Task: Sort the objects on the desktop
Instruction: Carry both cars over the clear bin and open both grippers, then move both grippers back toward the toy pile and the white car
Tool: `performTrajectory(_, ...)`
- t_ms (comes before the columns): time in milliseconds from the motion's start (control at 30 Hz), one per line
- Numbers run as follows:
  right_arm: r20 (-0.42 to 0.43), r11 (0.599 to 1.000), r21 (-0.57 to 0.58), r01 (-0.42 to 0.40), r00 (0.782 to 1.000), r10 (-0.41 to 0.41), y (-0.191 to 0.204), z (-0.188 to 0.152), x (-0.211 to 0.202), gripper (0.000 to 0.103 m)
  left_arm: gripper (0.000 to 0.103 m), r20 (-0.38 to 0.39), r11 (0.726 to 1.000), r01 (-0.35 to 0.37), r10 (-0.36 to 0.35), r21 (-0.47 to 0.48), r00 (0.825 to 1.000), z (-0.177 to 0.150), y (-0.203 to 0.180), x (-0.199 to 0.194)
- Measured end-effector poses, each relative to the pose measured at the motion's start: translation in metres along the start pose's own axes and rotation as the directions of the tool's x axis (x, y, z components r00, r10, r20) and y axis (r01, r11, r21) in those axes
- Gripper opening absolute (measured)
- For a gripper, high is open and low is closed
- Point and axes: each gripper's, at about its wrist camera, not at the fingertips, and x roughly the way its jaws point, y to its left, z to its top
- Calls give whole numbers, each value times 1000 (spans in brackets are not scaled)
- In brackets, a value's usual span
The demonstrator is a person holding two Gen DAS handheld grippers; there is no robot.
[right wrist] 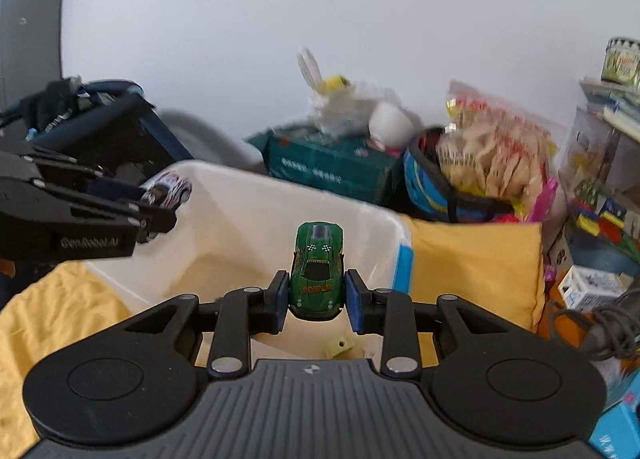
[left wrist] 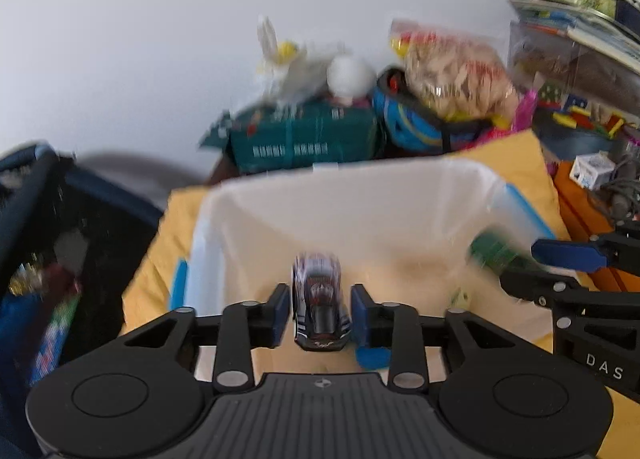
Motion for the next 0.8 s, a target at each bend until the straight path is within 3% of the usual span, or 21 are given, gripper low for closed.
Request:
performTrajectory(133, -36, 1000, 5, -18, 999, 18, 0, -8, 6, 35, 70, 19, 999, -37, 37, 30, 999, -12, 0, -16)
performTrajectory(233, -17, 999, 19, -29, 999, 29, -5, -10, -5, 38, 71, 27, 999, -18, 17, 34, 999, -19, 3, -36)
performTrajectory(367, 27, 995, 75, -59, 998, 58, -12, -16, -30, 47, 77, -7, 994, 66, -67, -86, 998, -47, 14, -60)
performTrajectory(500, 23, 993, 86, -76, 997, 74, -10, -32, -47, 55, 78, -77, 978, 30, -47, -204, 996, -92, 19, -74)
performTrajectory(600, -7, 992, 90, -85, 996, 85, -7, -56, -56, 56, 78, -99, 984, 6, -24, -179, 995, -125, 15, -79)
performTrajectory(700, -58, 991, 107, -83, 994, 90, -9, -86, -62, 56, 78, -118, 995, -17, 5, -94, 993, -153, 6, -78)
performTrajectory(800, -145, 989, 126, -74, 985, 92, -13, -116, -58, 55, 78, -182, 999, 42, -43, -9, 982, -173, -5, -76)
